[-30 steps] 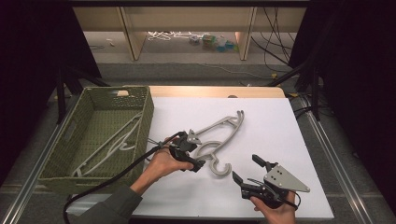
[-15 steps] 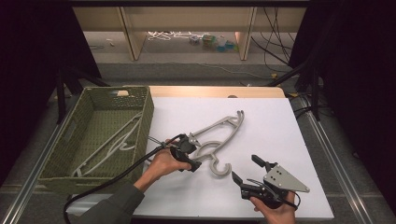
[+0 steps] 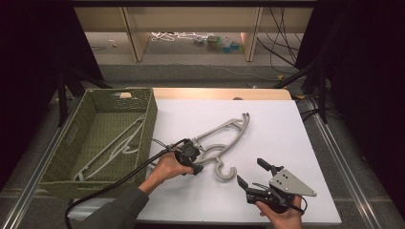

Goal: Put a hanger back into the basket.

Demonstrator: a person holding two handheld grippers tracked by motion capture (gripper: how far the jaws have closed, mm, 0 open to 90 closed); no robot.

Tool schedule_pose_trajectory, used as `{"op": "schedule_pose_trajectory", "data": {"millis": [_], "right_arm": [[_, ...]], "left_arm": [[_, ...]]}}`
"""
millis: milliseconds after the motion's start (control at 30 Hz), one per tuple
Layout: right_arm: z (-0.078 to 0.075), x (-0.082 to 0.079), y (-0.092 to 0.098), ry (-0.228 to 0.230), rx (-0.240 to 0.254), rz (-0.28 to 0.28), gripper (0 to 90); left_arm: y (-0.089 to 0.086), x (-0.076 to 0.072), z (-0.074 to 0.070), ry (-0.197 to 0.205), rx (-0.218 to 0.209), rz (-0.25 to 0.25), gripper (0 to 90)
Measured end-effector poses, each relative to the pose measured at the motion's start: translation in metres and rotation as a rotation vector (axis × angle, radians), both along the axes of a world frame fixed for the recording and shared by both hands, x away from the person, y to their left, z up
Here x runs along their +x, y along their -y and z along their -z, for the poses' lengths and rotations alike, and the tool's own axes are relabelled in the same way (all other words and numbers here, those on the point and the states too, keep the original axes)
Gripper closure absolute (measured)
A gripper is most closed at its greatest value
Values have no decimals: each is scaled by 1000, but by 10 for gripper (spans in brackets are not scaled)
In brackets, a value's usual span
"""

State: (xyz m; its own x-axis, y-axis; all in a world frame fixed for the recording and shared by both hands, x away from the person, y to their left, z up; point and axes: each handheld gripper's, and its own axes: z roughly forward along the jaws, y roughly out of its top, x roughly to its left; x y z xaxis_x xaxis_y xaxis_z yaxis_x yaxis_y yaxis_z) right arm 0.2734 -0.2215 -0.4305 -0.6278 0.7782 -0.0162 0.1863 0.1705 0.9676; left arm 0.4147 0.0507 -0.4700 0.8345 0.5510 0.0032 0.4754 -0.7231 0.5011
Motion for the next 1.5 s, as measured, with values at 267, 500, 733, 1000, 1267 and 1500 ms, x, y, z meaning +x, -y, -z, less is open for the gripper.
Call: {"op": "schedule_pose_trajectory", "data": {"millis": [267, 500, 733, 1000, 1267, 1500], "right_arm": [[0, 0, 0, 4, 1, 0, 169], [0, 0, 0, 5, -1, 2, 170], [0, 0, 0, 2, 1, -1, 171], [0, 0, 0, 6, 10, 3, 171], [0, 0, 1, 7, 5, 10, 171], [0, 0, 1, 5, 5, 11, 171]], "left_arm": [[0, 1, 2, -18, -27, 5, 613], [0, -1, -2, -9, -33, 39, 762], [-1, -4, -10, -1, -48, 68, 782], [-5, -10, -37, 63, -94, 87, 807], [-17, -11, -56, 101, -188, 5, 813], [-27, -14, -78, 116, -294, -29, 813]]}}
